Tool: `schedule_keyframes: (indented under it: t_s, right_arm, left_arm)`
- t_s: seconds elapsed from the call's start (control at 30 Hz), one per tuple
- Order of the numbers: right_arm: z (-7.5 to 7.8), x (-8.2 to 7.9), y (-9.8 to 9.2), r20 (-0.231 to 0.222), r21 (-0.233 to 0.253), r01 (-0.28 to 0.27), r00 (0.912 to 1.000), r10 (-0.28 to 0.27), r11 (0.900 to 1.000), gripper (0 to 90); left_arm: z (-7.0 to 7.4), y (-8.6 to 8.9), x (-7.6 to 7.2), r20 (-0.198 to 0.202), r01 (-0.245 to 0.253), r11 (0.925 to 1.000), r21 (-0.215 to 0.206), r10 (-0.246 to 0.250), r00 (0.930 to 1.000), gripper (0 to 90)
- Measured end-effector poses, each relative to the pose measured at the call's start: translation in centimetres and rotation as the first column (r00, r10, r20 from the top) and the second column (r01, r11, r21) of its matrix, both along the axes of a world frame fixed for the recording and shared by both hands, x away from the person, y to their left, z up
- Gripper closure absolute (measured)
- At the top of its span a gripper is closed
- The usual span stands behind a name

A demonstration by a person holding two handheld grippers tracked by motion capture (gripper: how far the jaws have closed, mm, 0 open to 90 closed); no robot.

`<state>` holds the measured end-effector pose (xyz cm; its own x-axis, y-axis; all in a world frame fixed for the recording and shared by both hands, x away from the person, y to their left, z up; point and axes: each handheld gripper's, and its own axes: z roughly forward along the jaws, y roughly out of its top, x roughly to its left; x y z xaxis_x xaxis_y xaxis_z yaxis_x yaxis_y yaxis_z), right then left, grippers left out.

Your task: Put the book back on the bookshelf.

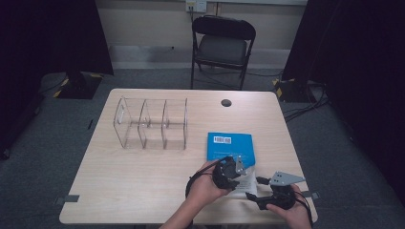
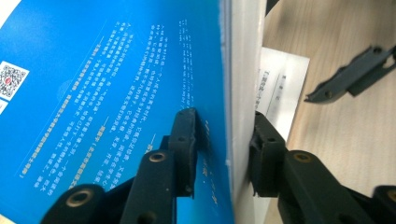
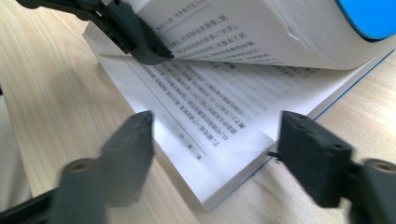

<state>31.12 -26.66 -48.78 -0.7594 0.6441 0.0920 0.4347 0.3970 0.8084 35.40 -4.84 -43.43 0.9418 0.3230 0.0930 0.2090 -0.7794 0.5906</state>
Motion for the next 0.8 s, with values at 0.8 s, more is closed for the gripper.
schedule_keyframes:
  t_s: [0.8]
  right_arm:
    - [-0.7, -0.3, 0.6, -0.015, -0.025, -0.006, 0.9999, 0.005, 1.0, 13.5]
  left_arm:
    - [4.5, -0.3, 1.9, -0.093, -0.049, 0.9974, 0.053, 0.054, 0.9942, 72.7]
